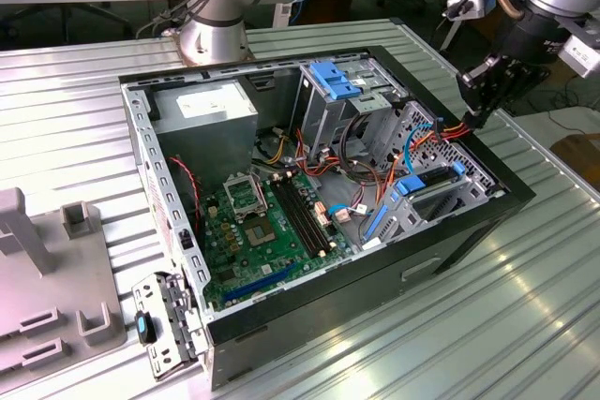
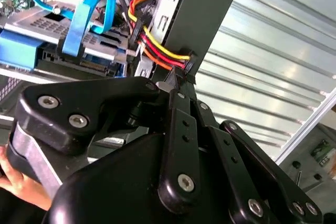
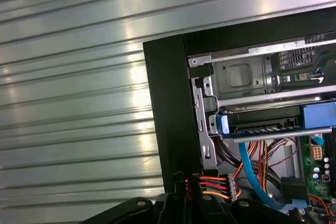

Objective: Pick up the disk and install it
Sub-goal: 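Insert the first disk wire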

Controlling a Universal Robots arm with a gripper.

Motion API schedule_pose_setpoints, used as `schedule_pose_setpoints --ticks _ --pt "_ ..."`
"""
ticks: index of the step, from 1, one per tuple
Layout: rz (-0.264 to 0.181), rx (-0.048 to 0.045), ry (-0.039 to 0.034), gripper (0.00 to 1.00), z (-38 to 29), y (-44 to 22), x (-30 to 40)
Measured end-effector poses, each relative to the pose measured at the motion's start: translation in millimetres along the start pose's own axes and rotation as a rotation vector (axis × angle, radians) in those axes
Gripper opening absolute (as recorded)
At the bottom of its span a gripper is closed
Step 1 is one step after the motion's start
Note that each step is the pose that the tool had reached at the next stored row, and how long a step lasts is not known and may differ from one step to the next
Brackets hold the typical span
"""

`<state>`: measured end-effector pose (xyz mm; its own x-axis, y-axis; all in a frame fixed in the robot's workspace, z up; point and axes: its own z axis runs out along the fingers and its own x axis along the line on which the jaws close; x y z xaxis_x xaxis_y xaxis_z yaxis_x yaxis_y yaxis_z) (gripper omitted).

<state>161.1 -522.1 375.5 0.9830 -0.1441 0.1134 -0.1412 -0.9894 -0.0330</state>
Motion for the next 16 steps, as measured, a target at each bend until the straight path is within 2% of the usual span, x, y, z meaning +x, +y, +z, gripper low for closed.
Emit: schedule_pose_setpoints --ticks 1,2,3,6,12,16 --pt "0.001 -0.0002 0.0000 0.17 0.5 -2.1 1.9" --pt "0.004 -0.0003 0.0001 0.24 1.5 -4.9 5.4" --pt "0.005 -0.0006 0.0002 0.24 2.0 -6.1 7.0" --pt "0.022 -0.0021 0.0020 0.24 2.9 -6.2 7.2" --pt "0.038 -0.0038 0.0044 0.24 5.6 -5.4 4.9" --pt "0.047 -0.0044 0.0046 0.24 7.9 0.8 5.5"
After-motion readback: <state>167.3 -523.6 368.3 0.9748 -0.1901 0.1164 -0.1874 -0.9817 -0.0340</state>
